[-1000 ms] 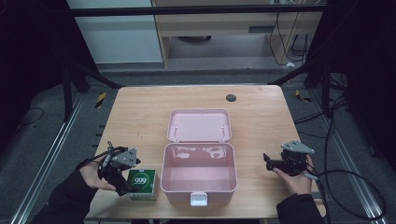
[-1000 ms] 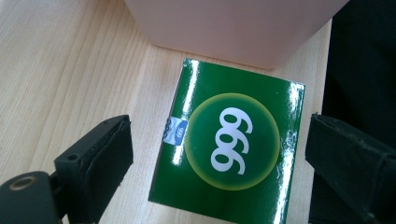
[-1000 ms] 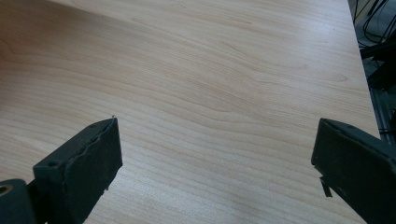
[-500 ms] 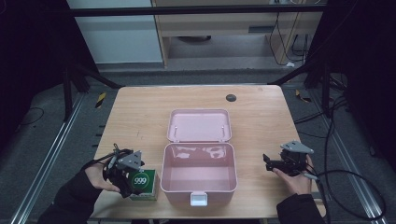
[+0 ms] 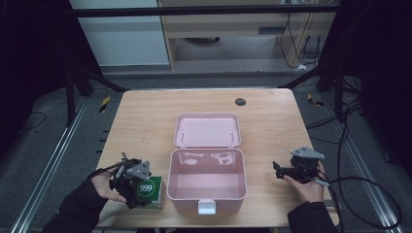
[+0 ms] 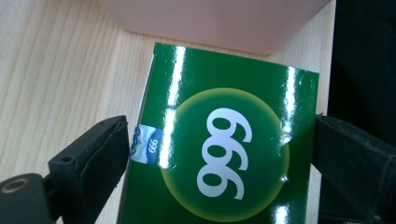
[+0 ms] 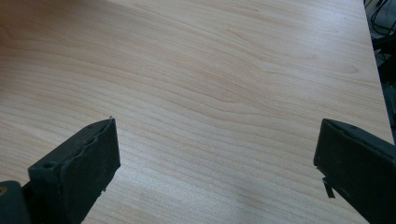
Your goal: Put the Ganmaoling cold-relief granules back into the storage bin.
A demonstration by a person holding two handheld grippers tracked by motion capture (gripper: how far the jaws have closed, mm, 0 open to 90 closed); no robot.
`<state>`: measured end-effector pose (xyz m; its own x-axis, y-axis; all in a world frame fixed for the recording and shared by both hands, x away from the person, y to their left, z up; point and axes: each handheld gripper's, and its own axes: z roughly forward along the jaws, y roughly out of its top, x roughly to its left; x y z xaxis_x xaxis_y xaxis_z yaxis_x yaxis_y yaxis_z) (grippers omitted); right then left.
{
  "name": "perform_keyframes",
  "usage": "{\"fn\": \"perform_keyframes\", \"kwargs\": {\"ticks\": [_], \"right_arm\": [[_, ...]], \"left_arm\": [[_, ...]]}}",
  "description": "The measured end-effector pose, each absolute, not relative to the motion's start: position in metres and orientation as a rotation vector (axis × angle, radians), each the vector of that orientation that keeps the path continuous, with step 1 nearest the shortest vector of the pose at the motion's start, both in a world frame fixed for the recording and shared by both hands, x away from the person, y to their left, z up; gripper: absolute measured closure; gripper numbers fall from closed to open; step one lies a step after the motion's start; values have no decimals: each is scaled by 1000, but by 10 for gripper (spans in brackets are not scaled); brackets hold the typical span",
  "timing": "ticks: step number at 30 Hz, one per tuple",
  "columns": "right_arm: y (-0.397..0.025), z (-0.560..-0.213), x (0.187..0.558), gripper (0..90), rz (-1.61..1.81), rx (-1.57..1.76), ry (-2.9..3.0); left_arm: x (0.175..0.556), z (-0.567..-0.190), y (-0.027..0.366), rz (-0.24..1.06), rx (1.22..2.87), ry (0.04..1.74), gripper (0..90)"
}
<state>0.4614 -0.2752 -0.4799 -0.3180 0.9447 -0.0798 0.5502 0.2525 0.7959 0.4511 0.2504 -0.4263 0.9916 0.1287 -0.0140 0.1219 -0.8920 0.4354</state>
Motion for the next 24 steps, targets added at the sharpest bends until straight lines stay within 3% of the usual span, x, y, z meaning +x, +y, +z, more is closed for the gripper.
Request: {"fn": "perform_keyframes", "kwargs": {"ticks": [24], "right_arm": [[-274,-482,462,10,882,1350,1992]], "left_arm": [[453,-445,246,7,2739,166,74]]}}
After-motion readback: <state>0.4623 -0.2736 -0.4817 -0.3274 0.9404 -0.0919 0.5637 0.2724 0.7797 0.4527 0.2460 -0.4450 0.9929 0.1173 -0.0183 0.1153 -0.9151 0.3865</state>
